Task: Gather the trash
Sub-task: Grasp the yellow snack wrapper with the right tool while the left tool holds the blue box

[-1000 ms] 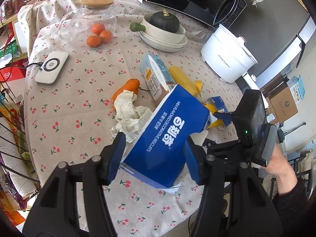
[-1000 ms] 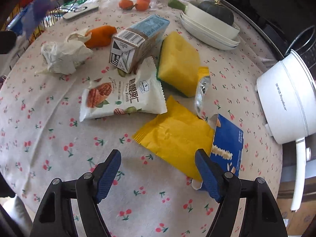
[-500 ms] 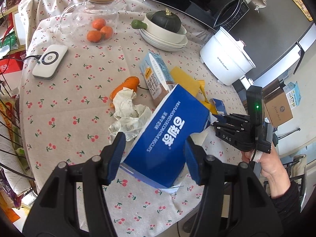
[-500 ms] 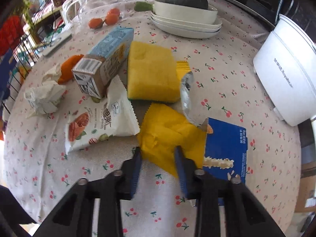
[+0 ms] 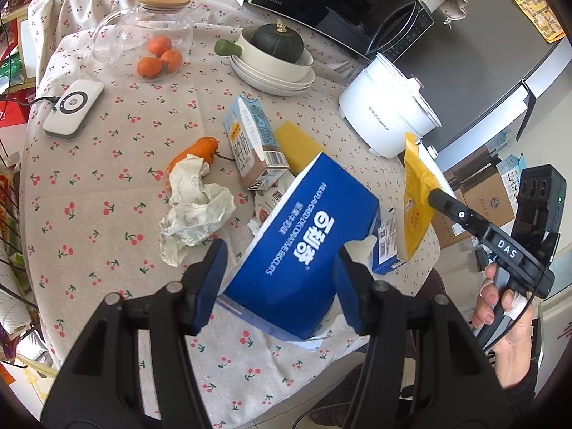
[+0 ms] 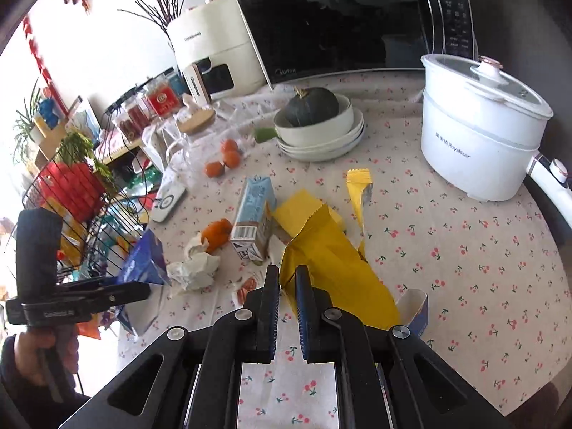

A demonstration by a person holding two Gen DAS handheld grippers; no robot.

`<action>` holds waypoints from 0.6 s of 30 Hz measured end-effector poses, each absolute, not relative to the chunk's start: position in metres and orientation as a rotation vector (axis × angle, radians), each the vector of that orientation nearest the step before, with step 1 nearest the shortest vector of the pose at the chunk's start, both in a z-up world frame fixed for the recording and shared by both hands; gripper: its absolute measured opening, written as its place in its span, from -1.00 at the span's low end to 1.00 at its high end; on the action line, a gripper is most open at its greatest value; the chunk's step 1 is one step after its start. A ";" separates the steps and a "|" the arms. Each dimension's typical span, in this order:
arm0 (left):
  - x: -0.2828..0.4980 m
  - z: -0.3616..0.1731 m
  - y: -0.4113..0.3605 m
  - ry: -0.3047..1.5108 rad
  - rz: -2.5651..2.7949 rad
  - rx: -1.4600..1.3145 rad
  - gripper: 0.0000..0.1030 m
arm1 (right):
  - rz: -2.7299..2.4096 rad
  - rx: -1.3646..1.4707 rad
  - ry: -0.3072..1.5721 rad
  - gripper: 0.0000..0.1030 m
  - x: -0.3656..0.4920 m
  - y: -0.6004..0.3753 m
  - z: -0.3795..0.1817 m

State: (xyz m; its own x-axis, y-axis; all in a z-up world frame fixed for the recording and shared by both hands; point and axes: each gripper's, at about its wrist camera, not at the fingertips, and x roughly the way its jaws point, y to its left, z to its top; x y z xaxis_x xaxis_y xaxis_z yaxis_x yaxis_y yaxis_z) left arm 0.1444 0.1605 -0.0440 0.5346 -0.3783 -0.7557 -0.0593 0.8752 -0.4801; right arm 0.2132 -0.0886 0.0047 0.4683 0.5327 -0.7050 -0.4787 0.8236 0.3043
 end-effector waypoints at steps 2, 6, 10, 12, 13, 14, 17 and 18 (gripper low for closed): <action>0.142 -0.041 0.155 0.988 -0.203 -0.484 0.15 | 0.619 0.097 0.854 -0.81 0.203 -0.099 0.018; 0.137 -0.034 0.144 0.961 -0.207 -0.472 0.15 | 0.609 0.145 0.793 -0.81 0.184 -0.119 0.037; 0.132 -0.033 0.126 0.955 -0.221 -0.460 0.15 | 0.594 0.177 0.749 -0.81 0.165 -0.145 0.046; 0.131 -0.033 0.113 0.958 -0.236 -0.444 0.15 | 0.577 0.188 0.738 -0.81 0.158 -0.159 0.044; 0.130 -0.034 0.105 0.960 -0.245 -0.433 0.15 | 0.569 0.192 0.734 -0.81 0.153 -0.167 0.043; 0.131 -0.035 0.097 0.964 -0.254 -0.421 0.15 | 0.561 0.196 0.730 -0.81 0.149 -0.175 0.040; 0.134 -0.038 0.069 0.974 -0.285 -0.387 0.15 | 0.518 0.200 0.790 -0.81 0.142 -0.199 0.026; 0.135 -0.039 0.058 0.978 -0.298 -0.376 0.15 | 0.496 0.194 0.808 -0.81 0.141 -0.207 0.023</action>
